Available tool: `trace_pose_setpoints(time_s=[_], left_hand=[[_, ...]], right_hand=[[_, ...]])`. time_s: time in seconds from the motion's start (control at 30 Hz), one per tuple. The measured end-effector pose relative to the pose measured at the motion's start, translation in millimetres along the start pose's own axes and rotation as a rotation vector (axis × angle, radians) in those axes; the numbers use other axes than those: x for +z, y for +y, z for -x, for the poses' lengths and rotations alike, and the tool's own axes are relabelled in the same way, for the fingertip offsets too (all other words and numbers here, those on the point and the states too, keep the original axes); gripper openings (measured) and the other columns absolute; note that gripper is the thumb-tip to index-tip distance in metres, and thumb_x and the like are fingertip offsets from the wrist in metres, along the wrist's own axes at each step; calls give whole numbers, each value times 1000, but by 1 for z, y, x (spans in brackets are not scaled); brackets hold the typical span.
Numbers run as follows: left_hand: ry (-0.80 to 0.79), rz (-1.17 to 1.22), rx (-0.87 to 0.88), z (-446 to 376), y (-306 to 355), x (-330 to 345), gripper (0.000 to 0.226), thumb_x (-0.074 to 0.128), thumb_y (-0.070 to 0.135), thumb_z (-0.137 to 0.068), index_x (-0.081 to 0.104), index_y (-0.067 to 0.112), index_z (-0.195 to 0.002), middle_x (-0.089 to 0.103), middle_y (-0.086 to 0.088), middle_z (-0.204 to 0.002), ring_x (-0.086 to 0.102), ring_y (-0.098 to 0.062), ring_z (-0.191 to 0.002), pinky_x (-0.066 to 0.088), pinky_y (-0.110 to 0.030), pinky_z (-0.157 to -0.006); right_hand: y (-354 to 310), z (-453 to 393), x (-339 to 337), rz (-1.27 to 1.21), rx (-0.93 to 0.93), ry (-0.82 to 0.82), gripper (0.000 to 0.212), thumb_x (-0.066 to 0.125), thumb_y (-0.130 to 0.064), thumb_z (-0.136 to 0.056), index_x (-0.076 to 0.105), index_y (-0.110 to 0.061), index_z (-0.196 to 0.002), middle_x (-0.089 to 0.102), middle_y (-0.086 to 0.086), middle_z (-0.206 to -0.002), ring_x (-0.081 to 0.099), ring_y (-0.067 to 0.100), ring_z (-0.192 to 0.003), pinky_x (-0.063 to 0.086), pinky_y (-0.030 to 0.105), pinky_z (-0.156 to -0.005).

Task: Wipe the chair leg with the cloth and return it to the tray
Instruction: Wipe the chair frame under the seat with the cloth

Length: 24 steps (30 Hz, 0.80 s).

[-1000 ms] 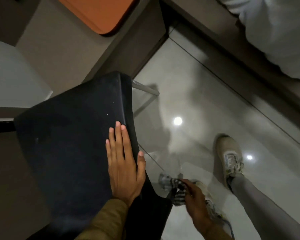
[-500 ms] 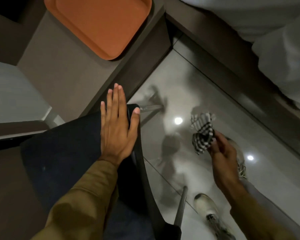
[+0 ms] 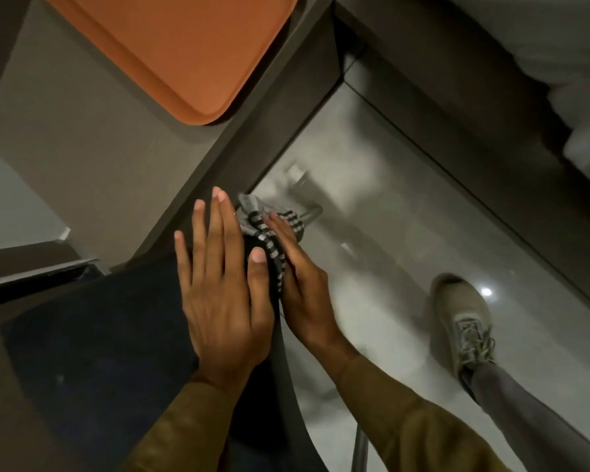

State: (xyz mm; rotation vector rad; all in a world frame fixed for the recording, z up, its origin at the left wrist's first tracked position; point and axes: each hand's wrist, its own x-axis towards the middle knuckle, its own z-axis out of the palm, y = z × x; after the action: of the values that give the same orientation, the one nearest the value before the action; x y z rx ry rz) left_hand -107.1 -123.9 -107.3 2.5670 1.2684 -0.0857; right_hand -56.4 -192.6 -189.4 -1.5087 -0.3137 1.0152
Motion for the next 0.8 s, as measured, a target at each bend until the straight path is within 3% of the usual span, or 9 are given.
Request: trace_pose_setpoints(time_s=[0.1,0.23,0.37,0.5,0.53,0.63,0.8], left_hand=[[6,-17,1,-1,-2,2,66,20,39,-110,18,14,-172,19,-1,-182,9,-15,-171,2,-45,-141],[1,-40,8,0,-1,2,67,22,40,-110,19,13,-172,22,-1,-181,11,-17,-170,6,-48,-140],[-18,-44,7,0,1,1,68,26,37,-109,20,12,-171,24,-2,-181,14,-19,-170,9,-52,-140],[-49,-46,-8,-1,6,-5,68,27,37,-108,20,12,-171,22,-3,-181,12,-19,-170,10,-53,-139],[-57,-51,-11,-2,6,-5,69,27,37,-108,20,12,-171,21,-3,-181,12,-19,-170,10,-53,-139],[-63,-52,-14,-1,7,-7,69,26,37,-108,19,10,-171,20,-4,-181,12,-21,-170,11,-55,-139],[-13,-53,15,0,0,0,67,25,38,-110,18,13,-172,20,-1,-182,11,-17,-170,7,-47,-140]], right_hand=[[17,-10,3,39,-34,20,55,50,-7,-110,39,-34,-157,40,0,-170,34,10,-160,33,43,-131],[44,-41,-9,86,126,26,56,48,6,-105,41,-11,-158,38,13,-170,32,26,-161,28,51,-132],[35,-61,-17,62,300,-15,63,41,16,-102,47,-14,-156,36,11,-171,34,29,-160,30,51,-132],[-1,-13,-16,45,72,-98,52,42,-8,-112,43,-31,-158,33,-8,-173,25,-1,-160,24,16,-129],[-4,-3,-12,19,32,-97,50,43,-15,-113,40,-33,-159,33,-11,-173,26,-3,-160,26,16,-129],[4,-6,-3,3,19,-15,49,48,-18,-111,42,-23,-160,38,-3,-171,33,8,-160,32,35,-131],[56,-60,-20,113,192,0,53,51,11,-102,50,-3,-152,43,17,-166,38,32,-158,29,47,-132]])
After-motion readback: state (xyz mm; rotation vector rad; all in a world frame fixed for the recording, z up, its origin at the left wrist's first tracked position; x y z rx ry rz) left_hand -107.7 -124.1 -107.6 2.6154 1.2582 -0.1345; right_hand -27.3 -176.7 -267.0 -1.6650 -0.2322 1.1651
